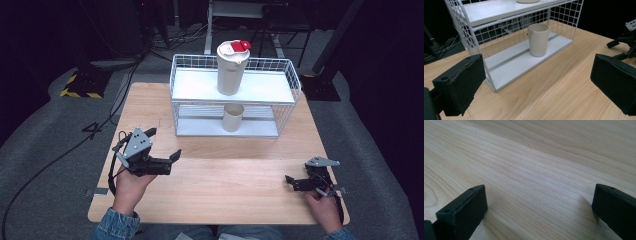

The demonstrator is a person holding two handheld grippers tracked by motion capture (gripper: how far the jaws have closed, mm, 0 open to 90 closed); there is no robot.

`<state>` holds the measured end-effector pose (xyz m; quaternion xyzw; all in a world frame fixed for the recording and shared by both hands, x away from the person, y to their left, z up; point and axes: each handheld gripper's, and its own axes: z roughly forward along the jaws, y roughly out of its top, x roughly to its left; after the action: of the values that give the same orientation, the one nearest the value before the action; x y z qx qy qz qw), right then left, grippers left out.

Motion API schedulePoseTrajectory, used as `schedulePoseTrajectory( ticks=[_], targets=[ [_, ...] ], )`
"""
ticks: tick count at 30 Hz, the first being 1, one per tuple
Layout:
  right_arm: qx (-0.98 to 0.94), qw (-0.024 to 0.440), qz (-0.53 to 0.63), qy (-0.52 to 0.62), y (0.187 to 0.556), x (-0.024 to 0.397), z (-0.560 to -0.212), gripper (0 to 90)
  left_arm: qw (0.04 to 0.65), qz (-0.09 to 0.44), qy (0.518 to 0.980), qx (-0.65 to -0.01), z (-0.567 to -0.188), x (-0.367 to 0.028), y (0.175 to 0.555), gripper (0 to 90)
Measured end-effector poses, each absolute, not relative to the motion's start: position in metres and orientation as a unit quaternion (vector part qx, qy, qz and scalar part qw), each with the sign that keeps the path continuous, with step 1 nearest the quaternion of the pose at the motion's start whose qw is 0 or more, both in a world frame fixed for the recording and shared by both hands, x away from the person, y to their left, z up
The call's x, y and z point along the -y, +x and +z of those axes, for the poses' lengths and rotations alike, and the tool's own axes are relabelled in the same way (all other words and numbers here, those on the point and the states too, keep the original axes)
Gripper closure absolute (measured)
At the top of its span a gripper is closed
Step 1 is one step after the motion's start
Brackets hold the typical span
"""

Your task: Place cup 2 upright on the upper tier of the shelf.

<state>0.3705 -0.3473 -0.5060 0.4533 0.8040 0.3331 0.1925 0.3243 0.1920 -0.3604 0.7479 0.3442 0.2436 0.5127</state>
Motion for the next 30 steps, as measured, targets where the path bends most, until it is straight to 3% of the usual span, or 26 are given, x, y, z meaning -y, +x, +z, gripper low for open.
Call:
schedulePoseTrajectory(
  ticks=[19,30],
  targets=[
    [-0.804,0.192,0.333,0.453,0.371,0.347,-0.506,0.2,0.481,0.227,0.754,-0.387,-0.414,-0.209,0.305,0.6],
    [-0.804,0.192,0.333,0.453,0.371,0.347,-0.506,0.2,0.422,0.192,0.782,-0.416,-0.455,-0.22,0.31,1.3]
  ],
)
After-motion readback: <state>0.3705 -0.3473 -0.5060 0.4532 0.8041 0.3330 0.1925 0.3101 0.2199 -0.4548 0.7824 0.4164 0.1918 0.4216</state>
